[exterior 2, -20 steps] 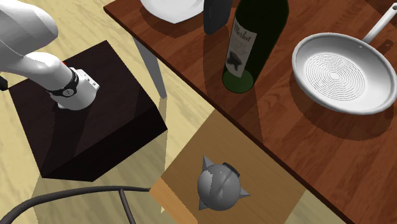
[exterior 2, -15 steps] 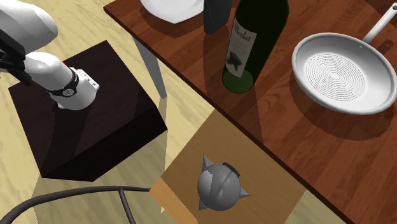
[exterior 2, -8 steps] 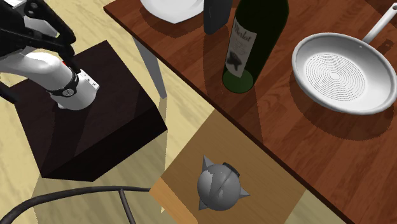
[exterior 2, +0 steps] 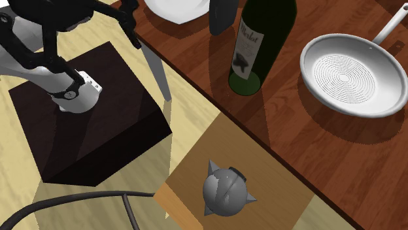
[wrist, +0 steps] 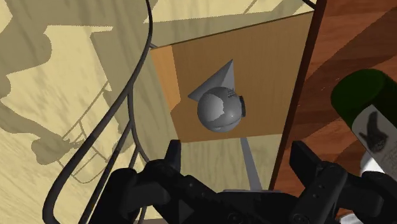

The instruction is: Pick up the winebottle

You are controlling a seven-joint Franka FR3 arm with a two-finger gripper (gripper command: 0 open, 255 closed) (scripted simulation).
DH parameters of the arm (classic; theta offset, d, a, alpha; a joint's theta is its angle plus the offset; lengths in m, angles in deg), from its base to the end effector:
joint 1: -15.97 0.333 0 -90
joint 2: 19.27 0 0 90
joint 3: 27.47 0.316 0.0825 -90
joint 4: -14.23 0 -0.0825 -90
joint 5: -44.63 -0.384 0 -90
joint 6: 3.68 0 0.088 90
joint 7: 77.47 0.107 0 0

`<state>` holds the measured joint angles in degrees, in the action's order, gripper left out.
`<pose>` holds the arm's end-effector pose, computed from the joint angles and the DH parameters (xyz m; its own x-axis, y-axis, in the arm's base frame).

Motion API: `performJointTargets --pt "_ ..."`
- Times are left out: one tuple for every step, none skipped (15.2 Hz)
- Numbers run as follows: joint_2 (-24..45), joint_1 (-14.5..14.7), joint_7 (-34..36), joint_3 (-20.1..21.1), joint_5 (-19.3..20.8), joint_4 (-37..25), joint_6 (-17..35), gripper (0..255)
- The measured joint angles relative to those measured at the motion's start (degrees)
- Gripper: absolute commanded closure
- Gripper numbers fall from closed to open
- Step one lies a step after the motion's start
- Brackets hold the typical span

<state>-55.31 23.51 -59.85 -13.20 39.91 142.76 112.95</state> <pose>0.3587 0.1759 0.6316 0.9182 0.0201 0.3957 0.0473 -0.9971 -0.0593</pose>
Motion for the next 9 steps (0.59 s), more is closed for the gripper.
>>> performJointTargets --pt "1.0 0.2 0.6 1.0 -0.1 -0.7 1.7 0" --pt "1.8 0.4 1.0 1.8 -0.1 -1.2 3.3 0" --pt "2.4 0.6 1.4 2.5 -0.2 -1.4 5.1 0" --pt "3.2 0.7 1.9 3.4 -0.1 -2.3 6.4 0" --pt "3.9 0.8 2.0 3.9 0.0 -3.2 7.5 0" --pt "4.5 1.0 2.7 4.8 0.1 -3.9 8.8 0" --pt "4.9 1.2 3.4 5.9 0.2 -4.0 10.4 0" --pt "6.1 1.1 3.8 6.7 0.6 -5.4 11.6 0" --pt "7.0 1.0 4.4 7.6 0.9 -6.2 13.0 0"
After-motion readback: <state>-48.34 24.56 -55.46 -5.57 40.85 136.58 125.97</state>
